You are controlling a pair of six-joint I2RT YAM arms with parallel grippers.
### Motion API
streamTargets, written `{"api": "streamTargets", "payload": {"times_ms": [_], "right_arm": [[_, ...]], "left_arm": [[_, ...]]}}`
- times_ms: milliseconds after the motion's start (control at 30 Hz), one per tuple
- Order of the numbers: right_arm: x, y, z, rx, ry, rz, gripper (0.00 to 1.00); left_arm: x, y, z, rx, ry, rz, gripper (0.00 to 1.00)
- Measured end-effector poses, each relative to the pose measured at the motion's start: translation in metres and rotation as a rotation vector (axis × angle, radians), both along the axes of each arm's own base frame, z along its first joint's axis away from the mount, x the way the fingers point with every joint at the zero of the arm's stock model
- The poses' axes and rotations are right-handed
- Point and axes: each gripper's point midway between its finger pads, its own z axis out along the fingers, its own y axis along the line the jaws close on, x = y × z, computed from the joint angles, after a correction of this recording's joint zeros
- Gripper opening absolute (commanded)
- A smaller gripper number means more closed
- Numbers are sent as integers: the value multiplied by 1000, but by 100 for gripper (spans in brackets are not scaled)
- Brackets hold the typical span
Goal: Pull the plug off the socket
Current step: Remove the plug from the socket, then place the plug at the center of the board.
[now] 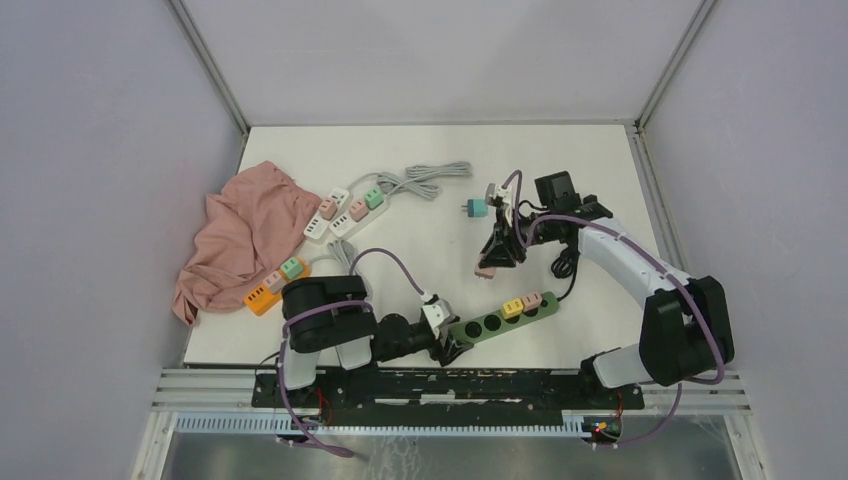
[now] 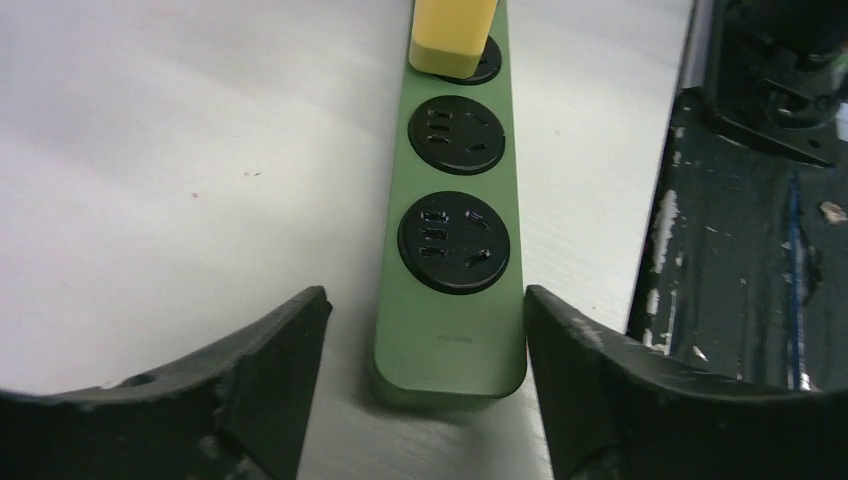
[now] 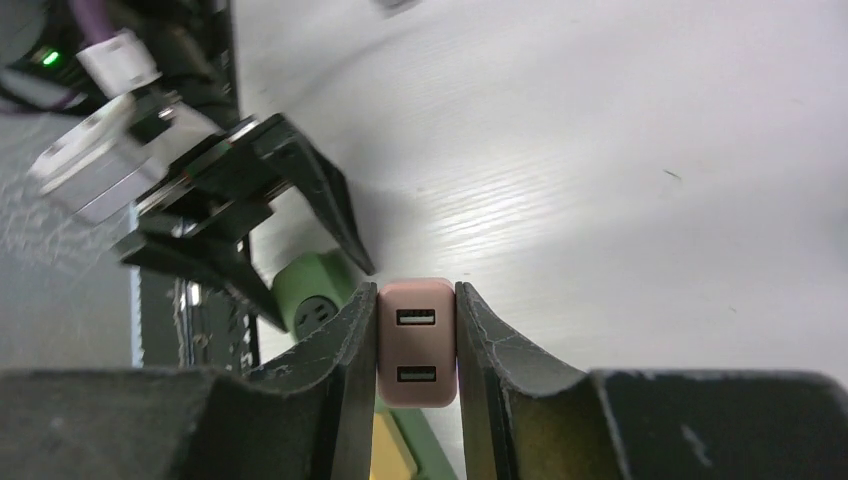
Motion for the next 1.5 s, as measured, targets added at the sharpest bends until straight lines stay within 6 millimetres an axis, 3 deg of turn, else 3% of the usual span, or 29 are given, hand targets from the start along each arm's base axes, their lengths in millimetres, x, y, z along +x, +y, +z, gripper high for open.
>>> {"api": "streamTargets", "payload": {"times_ms": [167, 433, 533, 700, 933, 1033, 1167, 1267, 1367, 1500], "right_arm": [[43, -5, -10, -23, 78, -216, 1], [121, -8, -55, -91, 227, -563, 7], [155, -8, -65, -83, 262, -671, 14], [196, -5, -82, -61, 325, -778, 37], [199, -12, -105, -101, 395, -837, 74], [203, -19, -103, -121, 367, -841, 79], [204, -43, -96, -150, 332, -851, 79], [201, -65, -79, -164, 284, -840, 79], [187, -81, -47, -173, 203, -768, 79], [152, -79, 5, -152, 53, -600, 78]], "left_arm": [[8, 5, 2, 2, -4, 52, 89], [11, 20, 17, 6, -12, 96, 89], [11, 26, 29, -8, -19, 109, 89], [14, 31, 48, -26, -30, 131, 89], [14, 39, 60, -21, -33, 149, 89], [13, 42, 65, -23, -34, 151, 89], [12, 43, 74, -40, -38, 151, 90], [11, 44, 80, -63, -34, 152, 92], [10, 45, 84, -91, -9, 157, 97], [9, 44, 89, -128, 30, 165, 99]]}}
